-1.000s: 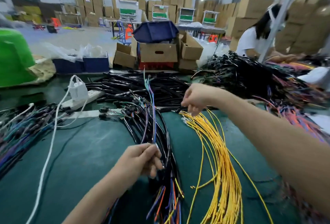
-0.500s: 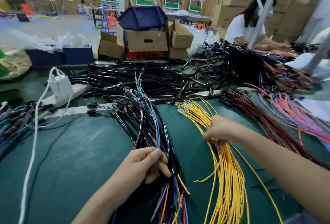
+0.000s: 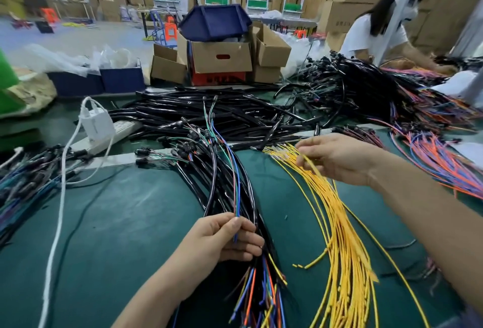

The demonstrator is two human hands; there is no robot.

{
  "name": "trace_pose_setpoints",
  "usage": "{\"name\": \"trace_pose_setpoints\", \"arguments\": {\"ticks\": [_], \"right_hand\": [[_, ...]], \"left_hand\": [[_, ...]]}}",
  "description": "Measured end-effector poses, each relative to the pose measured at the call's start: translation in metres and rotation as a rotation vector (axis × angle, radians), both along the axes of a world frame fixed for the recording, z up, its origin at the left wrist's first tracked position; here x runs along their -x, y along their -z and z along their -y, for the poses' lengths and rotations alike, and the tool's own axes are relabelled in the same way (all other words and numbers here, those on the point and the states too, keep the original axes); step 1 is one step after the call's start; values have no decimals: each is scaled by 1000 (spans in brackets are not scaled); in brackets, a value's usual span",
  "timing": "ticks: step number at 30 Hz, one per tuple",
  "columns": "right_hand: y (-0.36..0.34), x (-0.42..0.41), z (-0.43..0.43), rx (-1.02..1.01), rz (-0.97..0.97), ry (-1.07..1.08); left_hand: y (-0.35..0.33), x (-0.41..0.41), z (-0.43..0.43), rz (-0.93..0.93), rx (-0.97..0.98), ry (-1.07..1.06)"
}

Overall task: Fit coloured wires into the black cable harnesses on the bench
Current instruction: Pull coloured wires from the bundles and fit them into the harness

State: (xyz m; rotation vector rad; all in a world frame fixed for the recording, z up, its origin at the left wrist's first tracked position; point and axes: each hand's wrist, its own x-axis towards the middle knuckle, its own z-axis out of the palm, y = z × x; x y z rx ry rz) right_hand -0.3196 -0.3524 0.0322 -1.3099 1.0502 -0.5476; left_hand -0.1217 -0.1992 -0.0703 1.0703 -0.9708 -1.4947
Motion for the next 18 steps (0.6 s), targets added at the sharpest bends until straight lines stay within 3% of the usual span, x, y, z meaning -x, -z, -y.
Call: {"name": "trace_pose_setpoints", "arguments": {"ticks": [4, 10, 13, 18], "right_hand": [[15, -27, -23, -69, 104, -78], [17, -52, -23, -24, 421, 270], [11, -55, -19, 14, 579, 310], [15, -66, -10, 172, 415, 280]], "left_hand": [[-1, 0, -1, 19, -18, -4], [-4, 0, -2, 13, -39, 28], [-4, -1, -3, 4, -53, 38], [-4, -3, -3, -18, -52, 53]]}}
